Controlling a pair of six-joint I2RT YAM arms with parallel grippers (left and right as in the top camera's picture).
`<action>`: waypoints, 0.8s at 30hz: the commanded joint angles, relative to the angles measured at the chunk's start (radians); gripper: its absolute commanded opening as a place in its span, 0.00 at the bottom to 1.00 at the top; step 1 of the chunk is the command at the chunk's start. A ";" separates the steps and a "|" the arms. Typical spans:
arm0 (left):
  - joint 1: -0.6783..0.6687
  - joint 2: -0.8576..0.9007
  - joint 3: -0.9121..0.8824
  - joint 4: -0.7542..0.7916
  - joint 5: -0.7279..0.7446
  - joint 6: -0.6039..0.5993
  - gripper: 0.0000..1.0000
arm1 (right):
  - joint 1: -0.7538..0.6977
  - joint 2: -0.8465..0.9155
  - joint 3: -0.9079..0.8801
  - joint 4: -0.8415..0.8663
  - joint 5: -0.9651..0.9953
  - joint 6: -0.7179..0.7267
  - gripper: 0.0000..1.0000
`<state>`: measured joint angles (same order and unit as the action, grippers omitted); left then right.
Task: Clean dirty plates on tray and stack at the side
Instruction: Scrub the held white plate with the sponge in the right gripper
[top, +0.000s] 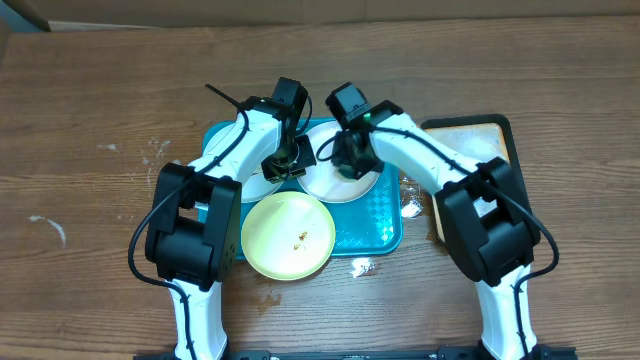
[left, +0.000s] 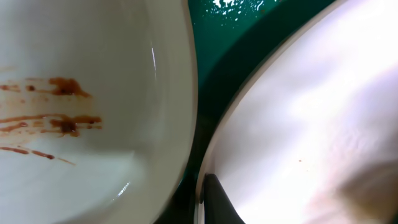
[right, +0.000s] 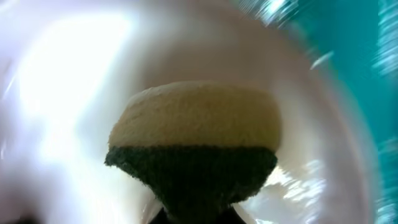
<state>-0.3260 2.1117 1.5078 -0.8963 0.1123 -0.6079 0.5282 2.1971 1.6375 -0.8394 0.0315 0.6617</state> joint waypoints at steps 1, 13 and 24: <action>-0.022 0.042 -0.023 -0.012 -0.043 -0.008 0.04 | -0.045 0.031 -0.021 0.016 0.095 0.029 0.04; -0.051 0.042 -0.023 -0.017 -0.045 -0.009 0.04 | -0.051 0.031 -0.021 0.161 -0.032 0.084 0.04; -0.054 0.042 -0.023 -0.027 -0.045 -0.009 0.04 | -0.052 0.031 -0.021 0.140 0.030 0.109 0.04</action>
<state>-0.3534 2.1113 1.5120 -0.9031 0.0822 -0.6228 0.4782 2.2059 1.6257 -0.6811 0.0093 0.7662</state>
